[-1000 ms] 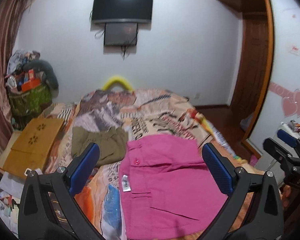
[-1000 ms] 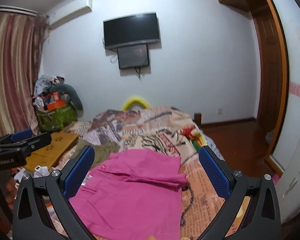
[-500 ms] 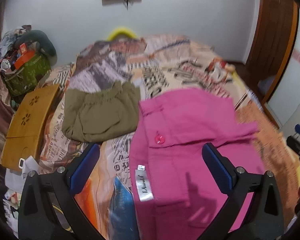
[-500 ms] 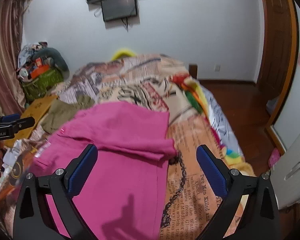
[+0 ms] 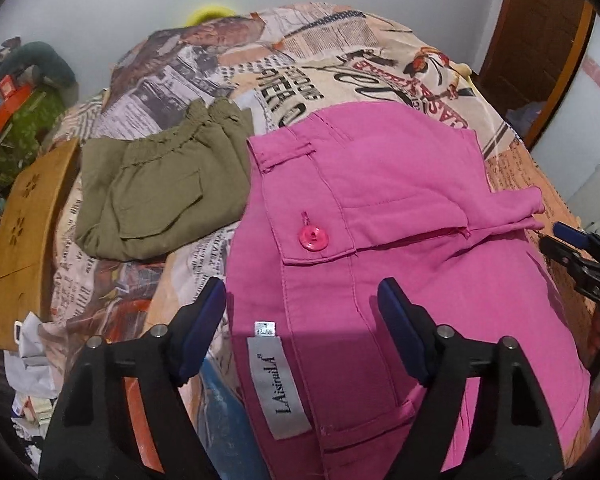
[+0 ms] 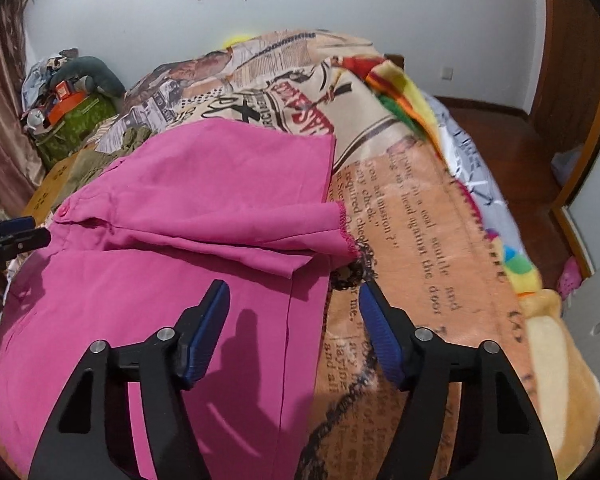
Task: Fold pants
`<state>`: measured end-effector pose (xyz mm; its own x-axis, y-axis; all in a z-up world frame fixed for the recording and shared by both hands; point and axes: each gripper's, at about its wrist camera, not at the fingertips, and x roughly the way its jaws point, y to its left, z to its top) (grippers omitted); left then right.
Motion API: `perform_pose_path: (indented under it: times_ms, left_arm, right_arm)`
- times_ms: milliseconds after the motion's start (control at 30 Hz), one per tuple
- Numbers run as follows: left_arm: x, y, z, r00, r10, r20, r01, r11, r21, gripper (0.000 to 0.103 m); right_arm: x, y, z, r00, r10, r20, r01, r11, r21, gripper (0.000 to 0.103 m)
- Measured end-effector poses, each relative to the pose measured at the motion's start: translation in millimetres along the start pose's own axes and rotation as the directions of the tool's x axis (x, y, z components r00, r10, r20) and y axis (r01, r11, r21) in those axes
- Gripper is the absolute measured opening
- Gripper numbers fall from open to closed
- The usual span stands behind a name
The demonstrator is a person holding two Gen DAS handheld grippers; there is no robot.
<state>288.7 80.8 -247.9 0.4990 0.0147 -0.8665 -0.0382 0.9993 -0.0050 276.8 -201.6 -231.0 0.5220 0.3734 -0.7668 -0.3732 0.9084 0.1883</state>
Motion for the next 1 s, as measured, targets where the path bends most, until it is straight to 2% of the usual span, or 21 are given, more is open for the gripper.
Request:
perform_pose_path:
  times_ms: [67,233,267,367,500,533,567,667,733,900,1000]
  left_arm:
    - [5.4,2.7,0.2,1.0,-0.016,-0.022,0.016,1.0,-0.007,0.072]
    - [20.3,13.4,-3.4,0.996,-0.054,-0.071,0.05,0.997,-0.053,0.065]
    - [21.8,14.8,-4.8,0.995,-0.061,-0.073,0.057,0.997,-0.06,0.063]
    - [24.0,15.0,-7.5,0.995,-0.068,-0.068,0.064,0.996,-0.067,0.06]
    - [27.1,11.1,-7.9,0.999,0.006,-0.05,-0.008,0.999,-0.043,0.053]
    - [27.9,10.6,-7.9,0.999,0.011,-0.05,-0.013,0.999,-0.039,0.053]
    - [28.7,9.6,-8.0,0.999,0.019,-0.05,-0.021,0.999,-0.038,0.052]
    - [30.3,9.6,-9.5,0.998,0.042,-0.045,-0.043,0.999,-0.029,0.052]
    - [32.2,10.6,-9.2,0.998,0.055,-0.044,-0.056,0.998,-0.027,0.052]
    - [30.5,11.4,-9.1,0.997,0.054,-0.052,-0.055,0.998,-0.012,0.053]
    - [21.0,8.9,-9.2,0.997,0.059,-0.051,-0.058,0.998,0.028,0.053]
  right_arm:
    - [10.5,-0.7,4.3,0.999,0.031,-0.023,-0.031,1.0,0.005,0.055]
    - [33.9,0.8,11.1,0.992,0.094,-0.082,-0.094,0.996,0.005,0.049]
    - [38.8,1.5,11.9,0.989,0.109,-0.095,-0.109,0.994,0.008,0.042]
    - [47.1,2.3,10.5,0.982,0.14,-0.123,-0.139,0.99,0.016,0.033]
    - [49.1,-4.6,8.5,0.983,0.134,-0.129,-0.13,0.991,0.034,0.02]
    - [50.3,-6.0,8.3,0.985,0.113,-0.132,-0.109,0.993,0.036,0.01]
    - [51.1,-7.0,7.1,0.986,0.095,-0.134,-0.091,0.995,0.033,0.005]
    - [53.3,-12.1,5.7,0.988,0.071,-0.135,-0.068,0.997,0.03,0.003]
    - [55.6,-14.5,4.6,0.988,0.025,-0.15,-0.022,1.0,0.018,0.0]
    - [50.0,-18.3,7.4,0.985,0.031,-0.172,-0.03,1.0,0.006,0.0]
    - [33.4,-20.6,5.4,0.984,0.037,-0.175,-0.039,0.999,-0.01,0.007]
